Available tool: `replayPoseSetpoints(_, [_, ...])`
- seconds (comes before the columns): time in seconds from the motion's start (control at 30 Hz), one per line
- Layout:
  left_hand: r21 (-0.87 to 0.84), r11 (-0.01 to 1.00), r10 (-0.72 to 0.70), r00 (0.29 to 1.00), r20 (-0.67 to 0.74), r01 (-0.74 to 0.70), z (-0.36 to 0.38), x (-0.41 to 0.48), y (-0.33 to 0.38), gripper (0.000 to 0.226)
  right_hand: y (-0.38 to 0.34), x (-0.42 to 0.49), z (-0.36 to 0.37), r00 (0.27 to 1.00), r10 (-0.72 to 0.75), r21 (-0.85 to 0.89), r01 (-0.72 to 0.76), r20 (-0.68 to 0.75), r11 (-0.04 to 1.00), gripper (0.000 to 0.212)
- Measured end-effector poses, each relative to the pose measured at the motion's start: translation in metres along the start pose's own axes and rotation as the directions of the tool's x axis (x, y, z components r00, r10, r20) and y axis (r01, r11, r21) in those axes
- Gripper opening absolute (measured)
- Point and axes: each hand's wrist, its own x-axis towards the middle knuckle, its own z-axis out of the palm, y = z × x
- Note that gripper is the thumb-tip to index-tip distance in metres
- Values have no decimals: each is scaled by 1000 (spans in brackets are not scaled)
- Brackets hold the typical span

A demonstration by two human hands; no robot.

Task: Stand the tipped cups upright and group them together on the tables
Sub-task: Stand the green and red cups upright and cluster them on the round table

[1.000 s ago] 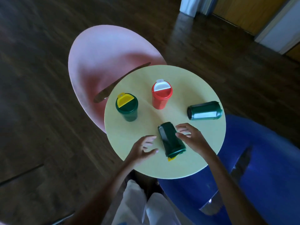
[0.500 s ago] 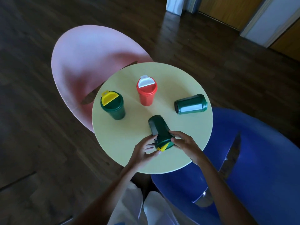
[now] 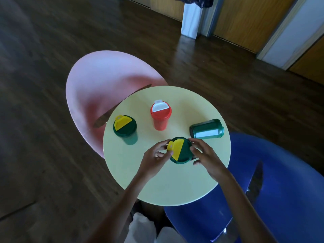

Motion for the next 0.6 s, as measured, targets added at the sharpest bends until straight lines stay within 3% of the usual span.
replayPoseSetpoints(0.37, [3,999,-47,994,96,47,-10,15,-19,48,18,14,21,992,119,86,-116,-37,990,32])
replayPoseSetpoints(0.6, [70,996,-60,986,153,50,-21,23,-17,50,12,12,21,988,153,41,-152,-35,988,32])
